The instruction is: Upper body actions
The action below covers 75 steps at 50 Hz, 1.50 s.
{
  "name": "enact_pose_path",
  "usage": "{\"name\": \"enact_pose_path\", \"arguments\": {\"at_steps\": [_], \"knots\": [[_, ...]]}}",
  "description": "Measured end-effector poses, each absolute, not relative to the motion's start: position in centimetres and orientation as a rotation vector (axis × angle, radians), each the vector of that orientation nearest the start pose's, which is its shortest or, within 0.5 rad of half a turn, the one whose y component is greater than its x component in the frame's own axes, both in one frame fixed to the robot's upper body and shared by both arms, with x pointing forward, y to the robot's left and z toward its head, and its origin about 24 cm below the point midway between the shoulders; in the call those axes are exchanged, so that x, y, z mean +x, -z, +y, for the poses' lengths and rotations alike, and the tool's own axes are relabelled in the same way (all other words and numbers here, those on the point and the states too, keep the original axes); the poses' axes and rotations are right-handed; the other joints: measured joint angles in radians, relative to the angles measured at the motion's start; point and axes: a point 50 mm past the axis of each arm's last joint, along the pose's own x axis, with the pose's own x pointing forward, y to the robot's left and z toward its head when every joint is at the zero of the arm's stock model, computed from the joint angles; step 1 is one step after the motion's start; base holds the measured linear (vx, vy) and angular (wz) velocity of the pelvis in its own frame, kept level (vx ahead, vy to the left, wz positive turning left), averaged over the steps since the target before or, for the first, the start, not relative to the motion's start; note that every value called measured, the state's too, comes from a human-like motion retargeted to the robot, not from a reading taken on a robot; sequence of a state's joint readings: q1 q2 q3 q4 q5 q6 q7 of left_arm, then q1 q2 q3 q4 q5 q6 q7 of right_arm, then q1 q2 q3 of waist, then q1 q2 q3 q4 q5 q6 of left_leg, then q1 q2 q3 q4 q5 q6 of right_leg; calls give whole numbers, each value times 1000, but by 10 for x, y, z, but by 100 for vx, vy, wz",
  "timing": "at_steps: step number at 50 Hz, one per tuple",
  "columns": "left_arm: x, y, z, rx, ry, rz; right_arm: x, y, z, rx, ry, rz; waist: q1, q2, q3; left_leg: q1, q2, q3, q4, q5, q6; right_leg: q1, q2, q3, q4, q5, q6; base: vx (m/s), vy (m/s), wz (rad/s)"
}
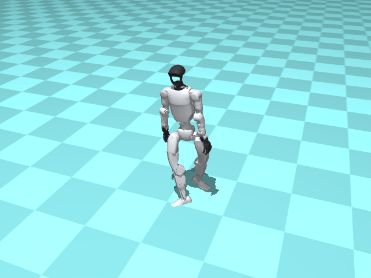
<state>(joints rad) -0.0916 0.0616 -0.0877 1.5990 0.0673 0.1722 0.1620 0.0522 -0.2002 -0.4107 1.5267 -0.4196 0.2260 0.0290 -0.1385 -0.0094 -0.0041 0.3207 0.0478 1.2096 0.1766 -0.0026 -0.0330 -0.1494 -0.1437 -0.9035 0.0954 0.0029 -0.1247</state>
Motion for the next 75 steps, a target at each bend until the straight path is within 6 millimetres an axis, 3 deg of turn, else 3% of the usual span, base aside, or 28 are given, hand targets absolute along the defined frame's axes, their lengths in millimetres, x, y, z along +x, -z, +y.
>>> {"name": "enact_pose_path", "arguments": {"at_steps": [3, 4, 8, 10, 13, 15, 20, 21, 22, 25, 27, 30, 33, 40, 46, 50, 55, 57, 63, 65, 68, 70, 72, 75], "knots": [[36, 177, 193, 399, -8, 1620, -37, 171, -225, -128, 114, 1822, 28, -110, 18, 15, 9, -91, 209, 95, 185, 41, -89, 100, -8, 7, 10, 52, -10, -161], [39, 177, 194, 415, 3, 1603, -40, 172, -222, -134, 94, 1831, 50, -132, 27, -2, 31, -139, 299, 97, 199, 52, -103, 136, -10, 7, 11, 59, -3, -199], [50, 177, 185, 373, -20, 1549, -37, 173, -215, -206, 8, 1833, 131, -118, 67, -248, 88, -509, 613, 57, 94, 82, -40, 269, -48, 18, -7, 35, 7, -191], [58, 177, 177, 288, -58, 1536, -25, 175, -217, -265, -28, 1792, 131, -101, 84, -346, 84, -626, 654, 31, 93, 91, -18, 307, -62, 25, -8, 17, 16, -122], [62, 178, 168, 177, -91, 1532, -10, 175, -220, -355, -87, 1732, 126, -86, 88, -425, 98, -679, 563, -34, 130, 96, 2, 363, -67, 31, -9, 21, 19, -102], [62, 178, 165, 144, -102, 1532, -3, 176, -221, -407, -121, 1703, 132, -72, 86, -469, 58, -762, 433, -57, 142, 97, 21, 403, -60, 30, -12, 23, 19, -121], [58, 178, 169, 154, -109, 1544, 20, 176, -219, -479, -161, 1618, 218, -8, 119, -481, -162, -1422, 73, 30, -25, 109, 123, 572, -7, 6, -26, 24, 18, -192], [52, 179, 170, 161, -109, 1562, 21, 176, -218, -483, -171, 1609, 215, -5, 117, -464, -179, -1466, 46, 46, -36, 113, 126, 594, 4, 2, -20, 31, 17, -140], [46, 179, 171, 164, -111, 1582, 23, 176, -218, -488, -183, 1601, 204, -2, 114, -455, -176, -1451, 39, 45, -36, 114, 130, 613, 15, -3, -16, 33, 19, -99], [31, 179, 171, 134, -129, 1656, 36, 175, -215, -500, -214, 1574, 140, 5, 97, -461, -82, -1146, 62, 7, 17, 92, 152, 663, 43, -10, -13, 19, 16, -82], [20, 178, 171, 112, -151, 1697, 44, 175, -211, -485, -204, 1535, 82, 6, 100, -427, -127, -1268, 40, -7, 20, 82, 157, 684, 53, -7, -4, 10, 8, -108], [13, 178, 172, 64, -176, 1725, 58, 175, -204, -477, -245, 1474, 91, -8, 110, -407, -96, -1122, 15, -11, 32, 52, 184, 824, 75, -8, 3, 16, 1, -219], [4, 178, 174, 70, -175, 1752, 62, 174, -202, -513, -287, 1449, 58, -6, 92, -383, -79, -1056, -19, -23, 39, 20, 188, 842, 81, -45, 8, 14, -7, -167], [-2, 177, 180, 97, -157, 1774, 71, 172, -207, -596, -298, 1423, 37, 17, 103, -311, -28, -796, -89, -53, 46, 6, 120, 582, 55, -147, 30, 5, -10, -234], [-2, 177, 185, 115, -180, 1774, 56, 173, -215, -513, -197, 1508, 63, 48, 69, -239, -15, -494, -166, -82, 27, 22, 44, 211, 44, -198, 55, 13, -6, -269], [0, 176, 186, 103, -201, 1775, 36, 174, -221, -417, -93, 1590, 55, 66, 38, -214, 7, -343, -174, -103, -10, 38, 25, 27, 9, -128, 45, 25, -12, -196], [12, 176, 189, 121, -212, 1740, 8, 174, -225, -312, 26, 1701, 28, 66, 23, -155, 13, -197, -174, -114, -65, 37, 58, 53, -96, 101, 33, 26, -12, -144], [16, 177, 189, 122, -214, 1724, -6, 174, -225, -285, 52, 1752, 22, 67, 4, -134, 21, -149, -170, -109, -87, 31, 83, 98, -127, 109, 27, 39, -16, -119], [30, 179, 177, 79, -198, 1664, -44, 170, -222, -244, 106, 1872, 26, 30, -37, -77, 50, -90, -88, -11, -85, 17, 82, 214, -136, 104, 21, 43, -15, -91], [38, 179, 173, 71, -179, 1630, -47, 170, -220, -251, 105, 1884, 33, -24, -28, -64, 61, -96, 7, 52, -17, 26, 32, 261, -126, 99, 19, 38, -11, -80], [53, 179, 170, 110, -138, 1575, -42, 171, -219, -265, 66, 1867, 50, -105, 23, -126, 127, -243, 304, 49, 165, 76, -45, 327, -129, 100, 24, 37, -9, -73], [62, 178, 166, 140, -98, 1547, -36, 173, -218, -280, 32, 1845, 43, -85, 44, -245, 160, -500, 463, 35, 136, 100, -20, 330, -139, 101, 18, 25, -2, -44], [71, 177, 159, 157, -55, 1517, -25, 174, -219, -305, 11, 1807, 64, -60, 53, -383, 74, -764, 537, 23, 65, 94, 9, 363, -144, 106, 6, 11, 5, -91], [82, 176, 151, 183, -10, 1468, -5, 175, -220, -335, -14, 1735, 122, -51, 76, -472, -25, -889, 517, -13, 17, 84, 22, 448, -136, 114, -3, 11, 7, -140]]}}
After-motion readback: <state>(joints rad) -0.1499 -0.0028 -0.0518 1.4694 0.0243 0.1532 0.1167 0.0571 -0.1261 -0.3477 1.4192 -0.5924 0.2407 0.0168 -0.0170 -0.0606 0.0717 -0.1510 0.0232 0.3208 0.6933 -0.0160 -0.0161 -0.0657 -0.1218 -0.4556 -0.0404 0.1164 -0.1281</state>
